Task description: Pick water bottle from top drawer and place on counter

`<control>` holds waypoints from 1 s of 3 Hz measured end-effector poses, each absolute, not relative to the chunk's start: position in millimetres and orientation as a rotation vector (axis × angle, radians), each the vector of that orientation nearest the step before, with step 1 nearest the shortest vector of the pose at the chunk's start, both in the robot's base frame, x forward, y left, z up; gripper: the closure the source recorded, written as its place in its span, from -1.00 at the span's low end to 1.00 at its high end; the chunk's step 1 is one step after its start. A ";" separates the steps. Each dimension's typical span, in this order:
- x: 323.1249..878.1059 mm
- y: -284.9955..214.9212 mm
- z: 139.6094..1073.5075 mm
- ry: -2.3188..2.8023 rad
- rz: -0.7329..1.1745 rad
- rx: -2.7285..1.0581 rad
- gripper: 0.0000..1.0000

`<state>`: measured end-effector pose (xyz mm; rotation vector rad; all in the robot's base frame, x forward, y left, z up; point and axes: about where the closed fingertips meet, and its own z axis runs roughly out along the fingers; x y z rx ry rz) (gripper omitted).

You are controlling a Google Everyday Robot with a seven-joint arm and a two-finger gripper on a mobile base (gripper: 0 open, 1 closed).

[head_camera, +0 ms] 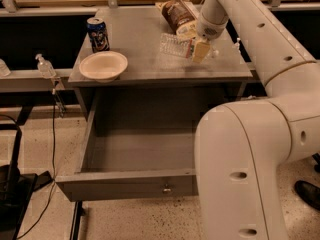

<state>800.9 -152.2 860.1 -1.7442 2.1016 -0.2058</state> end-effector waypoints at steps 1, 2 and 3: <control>802.2 -151.1 856.1 2.103 -0.203 -1.747 0.27; 803.5 -150.0 852.2 2.104 -0.200 -1.749 -0.19; 804.8 -148.7 848.3 2.105 -0.197 -1.752 -0.64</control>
Offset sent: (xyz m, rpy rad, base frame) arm 0.0013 0.0011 -0.0038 -0.0001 0.0028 0.0010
